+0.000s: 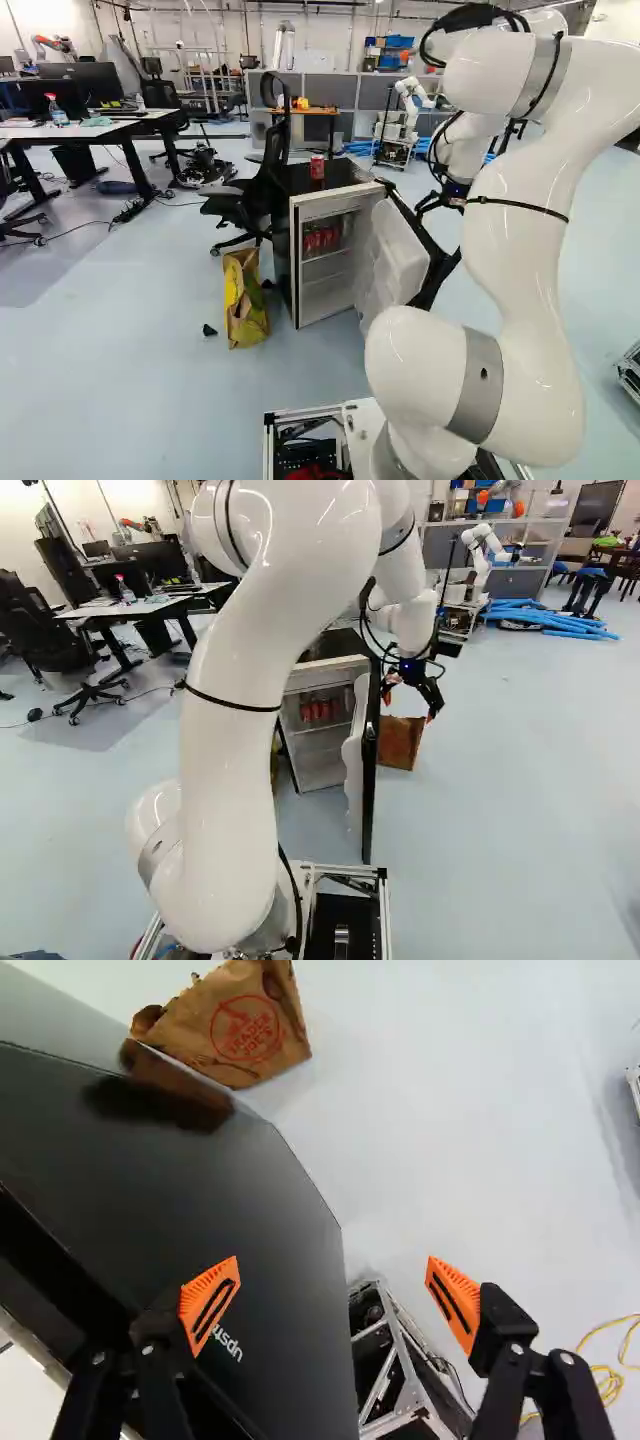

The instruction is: Grab a drink from the fridge

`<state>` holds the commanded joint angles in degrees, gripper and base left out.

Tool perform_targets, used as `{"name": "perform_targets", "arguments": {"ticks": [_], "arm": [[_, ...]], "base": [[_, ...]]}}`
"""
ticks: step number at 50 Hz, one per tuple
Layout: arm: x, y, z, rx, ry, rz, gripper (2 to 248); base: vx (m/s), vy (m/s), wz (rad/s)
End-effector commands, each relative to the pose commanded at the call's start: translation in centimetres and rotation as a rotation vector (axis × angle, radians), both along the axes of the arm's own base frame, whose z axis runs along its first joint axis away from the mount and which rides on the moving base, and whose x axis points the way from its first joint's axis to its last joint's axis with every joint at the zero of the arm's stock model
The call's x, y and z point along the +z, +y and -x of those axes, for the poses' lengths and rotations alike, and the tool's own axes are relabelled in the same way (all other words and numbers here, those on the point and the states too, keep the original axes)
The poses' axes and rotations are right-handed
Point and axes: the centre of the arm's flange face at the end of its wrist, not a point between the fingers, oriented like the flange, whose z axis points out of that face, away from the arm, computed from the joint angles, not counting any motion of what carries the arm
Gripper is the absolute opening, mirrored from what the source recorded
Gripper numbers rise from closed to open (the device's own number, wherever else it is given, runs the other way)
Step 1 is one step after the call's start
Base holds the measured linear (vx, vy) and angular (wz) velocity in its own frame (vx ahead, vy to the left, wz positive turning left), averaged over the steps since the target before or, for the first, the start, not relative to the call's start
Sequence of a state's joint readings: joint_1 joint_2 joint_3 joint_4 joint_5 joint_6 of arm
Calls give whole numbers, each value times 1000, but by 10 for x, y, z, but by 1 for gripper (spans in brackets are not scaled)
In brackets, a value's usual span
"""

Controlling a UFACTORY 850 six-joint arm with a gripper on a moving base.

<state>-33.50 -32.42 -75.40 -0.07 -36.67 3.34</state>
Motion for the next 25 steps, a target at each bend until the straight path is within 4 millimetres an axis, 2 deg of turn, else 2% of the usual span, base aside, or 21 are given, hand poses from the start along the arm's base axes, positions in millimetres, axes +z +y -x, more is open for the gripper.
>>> {"name": "perform_targets", "arguments": {"ticks": [25], "arm": [[0,40,18,40,4,-3,247]], "base": [[0,0,0]]}}
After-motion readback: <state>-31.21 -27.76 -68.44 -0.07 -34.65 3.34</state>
